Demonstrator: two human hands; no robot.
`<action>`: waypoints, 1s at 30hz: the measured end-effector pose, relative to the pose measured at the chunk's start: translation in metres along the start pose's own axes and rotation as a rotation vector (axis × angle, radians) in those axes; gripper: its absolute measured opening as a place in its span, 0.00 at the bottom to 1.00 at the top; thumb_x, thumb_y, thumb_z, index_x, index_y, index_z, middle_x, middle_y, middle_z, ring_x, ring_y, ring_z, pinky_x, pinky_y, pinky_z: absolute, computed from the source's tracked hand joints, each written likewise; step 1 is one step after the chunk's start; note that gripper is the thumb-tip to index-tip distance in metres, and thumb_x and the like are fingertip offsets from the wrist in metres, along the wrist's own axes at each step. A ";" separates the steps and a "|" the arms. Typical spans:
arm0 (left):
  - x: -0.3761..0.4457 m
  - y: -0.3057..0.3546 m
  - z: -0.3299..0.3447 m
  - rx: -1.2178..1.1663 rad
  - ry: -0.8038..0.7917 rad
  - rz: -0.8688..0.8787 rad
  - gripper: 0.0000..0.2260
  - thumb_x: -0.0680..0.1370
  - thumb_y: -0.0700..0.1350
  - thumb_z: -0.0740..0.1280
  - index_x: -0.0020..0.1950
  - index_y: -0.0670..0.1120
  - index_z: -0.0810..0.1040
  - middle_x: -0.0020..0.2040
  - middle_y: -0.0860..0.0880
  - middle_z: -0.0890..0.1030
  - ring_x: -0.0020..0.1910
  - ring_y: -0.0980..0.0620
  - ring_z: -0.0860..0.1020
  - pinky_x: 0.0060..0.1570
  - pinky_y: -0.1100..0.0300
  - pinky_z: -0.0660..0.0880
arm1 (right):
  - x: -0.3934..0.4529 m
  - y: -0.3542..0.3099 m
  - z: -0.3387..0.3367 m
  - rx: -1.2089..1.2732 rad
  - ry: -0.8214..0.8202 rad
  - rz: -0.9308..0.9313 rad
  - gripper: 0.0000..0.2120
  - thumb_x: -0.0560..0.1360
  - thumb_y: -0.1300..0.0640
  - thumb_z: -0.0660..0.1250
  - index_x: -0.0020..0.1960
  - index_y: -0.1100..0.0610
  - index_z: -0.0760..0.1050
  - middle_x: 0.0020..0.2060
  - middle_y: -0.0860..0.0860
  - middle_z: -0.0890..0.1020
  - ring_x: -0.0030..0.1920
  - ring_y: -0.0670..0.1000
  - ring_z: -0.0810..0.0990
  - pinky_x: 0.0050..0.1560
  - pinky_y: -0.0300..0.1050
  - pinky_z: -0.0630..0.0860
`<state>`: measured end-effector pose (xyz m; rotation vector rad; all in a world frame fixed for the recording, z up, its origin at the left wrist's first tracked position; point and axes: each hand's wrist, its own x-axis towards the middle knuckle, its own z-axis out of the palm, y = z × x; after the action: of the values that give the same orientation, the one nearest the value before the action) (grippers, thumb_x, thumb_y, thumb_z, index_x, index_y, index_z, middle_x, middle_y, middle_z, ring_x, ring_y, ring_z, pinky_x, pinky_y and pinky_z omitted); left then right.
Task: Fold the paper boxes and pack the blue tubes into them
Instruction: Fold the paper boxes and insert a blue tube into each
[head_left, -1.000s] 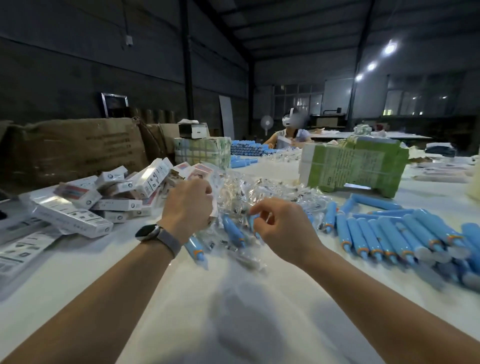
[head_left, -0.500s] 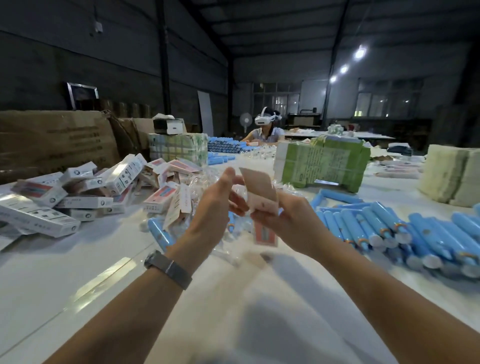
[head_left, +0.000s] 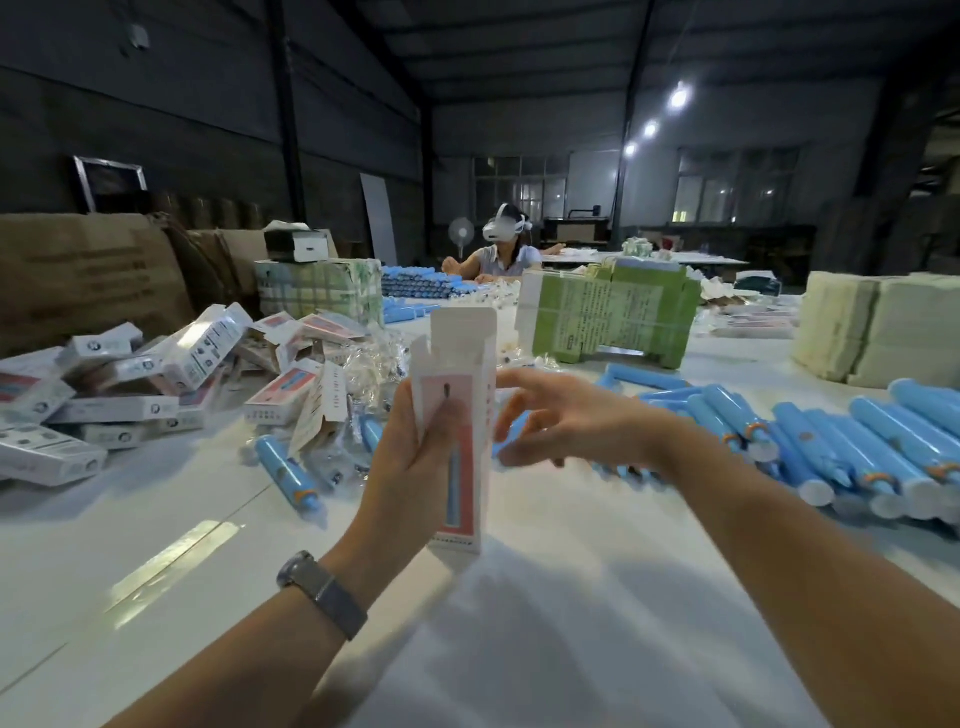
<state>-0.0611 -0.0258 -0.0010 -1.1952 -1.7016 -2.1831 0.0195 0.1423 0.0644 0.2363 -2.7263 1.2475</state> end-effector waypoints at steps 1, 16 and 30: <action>-0.001 0.001 -0.001 0.047 -0.005 0.014 0.09 0.79 0.54 0.61 0.52 0.70 0.73 0.46 0.58 0.82 0.45 0.57 0.82 0.44 0.62 0.80 | -0.003 0.009 -0.009 0.013 0.085 0.020 0.19 0.73 0.56 0.73 0.61 0.43 0.75 0.44 0.49 0.83 0.41 0.47 0.81 0.36 0.39 0.74; -0.003 0.002 -0.003 0.196 0.013 0.119 0.09 0.78 0.53 0.63 0.56 0.58 0.67 0.47 0.68 0.79 0.44 0.64 0.81 0.35 0.72 0.75 | 0.003 0.084 0.004 -0.915 0.237 0.590 0.11 0.77 0.47 0.59 0.56 0.40 0.76 0.53 0.52 0.72 0.61 0.53 0.70 0.47 0.46 0.69; -0.001 0.005 -0.014 0.303 0.048 0.208 0.13 0.76 0.57 0.67 0.58 0.64 0.67 0.49 0.66 0.81 0.44 0.60 0.82 0.37 0.71 0.75 | -0.003 0.064 -0.026 -0.797 0.936 0.170 0.08 0.81 0.55 0.62 0.52 0.59 0.78 0.39 0.60 0.83 0.41 0.62 0.80 0.38 0.48 0.66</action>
<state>-0.0646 -0.0405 0.0016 -1.1690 -1.7247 -1.7469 0.0112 0.2033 0.0333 -0.5316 -2.1469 0.0964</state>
